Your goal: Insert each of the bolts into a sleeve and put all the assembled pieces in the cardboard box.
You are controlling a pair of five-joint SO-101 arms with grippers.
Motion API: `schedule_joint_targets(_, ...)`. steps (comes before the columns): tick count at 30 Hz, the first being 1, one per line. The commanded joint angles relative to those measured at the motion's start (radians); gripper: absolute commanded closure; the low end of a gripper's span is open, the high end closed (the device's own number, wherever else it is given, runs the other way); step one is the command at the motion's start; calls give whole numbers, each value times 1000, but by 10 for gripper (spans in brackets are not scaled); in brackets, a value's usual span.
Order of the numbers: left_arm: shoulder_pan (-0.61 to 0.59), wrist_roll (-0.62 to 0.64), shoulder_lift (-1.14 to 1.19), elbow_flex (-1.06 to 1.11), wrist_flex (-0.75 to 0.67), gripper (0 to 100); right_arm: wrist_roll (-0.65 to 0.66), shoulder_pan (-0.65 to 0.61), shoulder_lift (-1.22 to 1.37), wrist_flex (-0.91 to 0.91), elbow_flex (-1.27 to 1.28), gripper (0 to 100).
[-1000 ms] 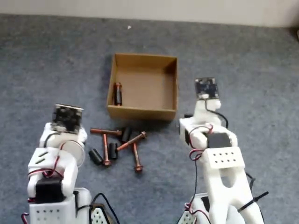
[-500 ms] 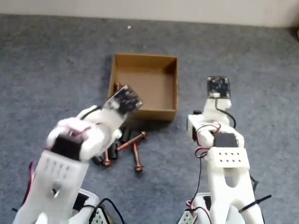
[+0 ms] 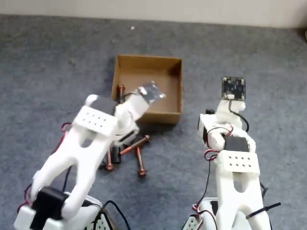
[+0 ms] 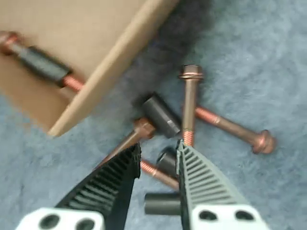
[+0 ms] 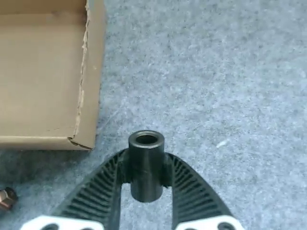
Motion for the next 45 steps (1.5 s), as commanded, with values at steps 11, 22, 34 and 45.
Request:
schedule_joint_targets(11,88,32,286,-67,-193,854,-2,12,-35,-30,-10,993)
schedule_joint_targets(22,88,124,318,-58,-308,854,26,12,-35,-30,-7,993)
schedule_joint_targets(34,88,124,318,2,-370,948,31,12,-35,-30,-7,993)
schedule_joint_targets(45,90,126,314,8,-368,994,31,12,-35,-30,-5,993)
